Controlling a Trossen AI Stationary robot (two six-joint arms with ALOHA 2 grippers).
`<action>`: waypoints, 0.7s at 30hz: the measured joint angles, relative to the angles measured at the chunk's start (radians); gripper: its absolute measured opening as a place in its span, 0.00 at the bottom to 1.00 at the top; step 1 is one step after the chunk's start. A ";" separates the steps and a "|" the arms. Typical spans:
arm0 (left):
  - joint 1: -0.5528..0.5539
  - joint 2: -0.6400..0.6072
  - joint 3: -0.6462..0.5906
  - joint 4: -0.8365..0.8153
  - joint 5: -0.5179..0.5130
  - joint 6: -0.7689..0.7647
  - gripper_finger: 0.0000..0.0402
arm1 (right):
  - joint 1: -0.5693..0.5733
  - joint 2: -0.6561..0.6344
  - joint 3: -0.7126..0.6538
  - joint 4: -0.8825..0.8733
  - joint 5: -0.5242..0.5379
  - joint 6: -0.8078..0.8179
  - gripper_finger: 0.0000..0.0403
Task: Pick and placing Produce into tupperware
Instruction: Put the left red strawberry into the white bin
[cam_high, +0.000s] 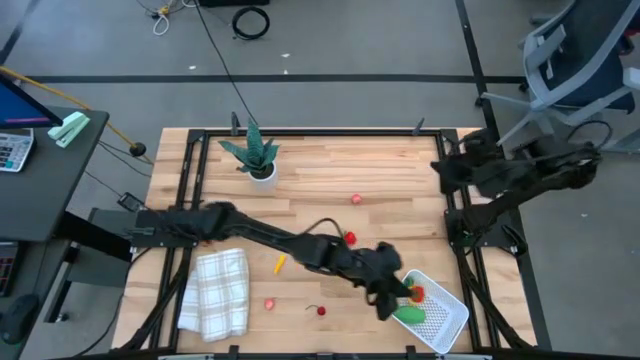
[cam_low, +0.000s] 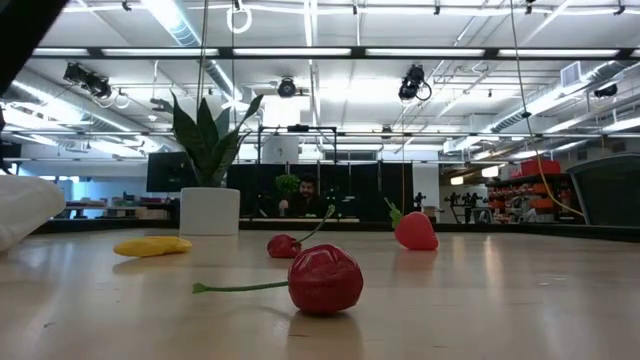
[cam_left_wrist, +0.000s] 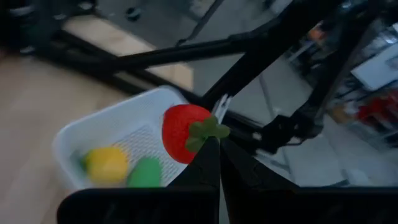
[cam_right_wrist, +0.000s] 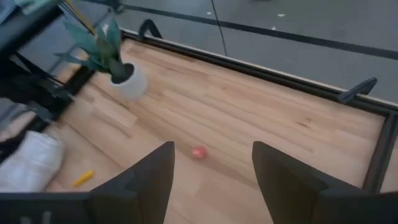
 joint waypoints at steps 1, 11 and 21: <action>0.004 0.042 0.055 -0.008 0.016 -0.003 0.01 | 0.000 -0.012 0.000 0.000 0.000 0.001 0.56; 0.012 0.130 -0.049 0.044 0.055 -0.122 0.01 | 0.000 -0.007 -0.001 0.001 -0.005 -0.036 0.56; 0.012 0.127 -0.097 0.060 0.056 -0.090 0.10 | 0.000 0.082 -0.002 0.001 -0.002 -0.108 0.56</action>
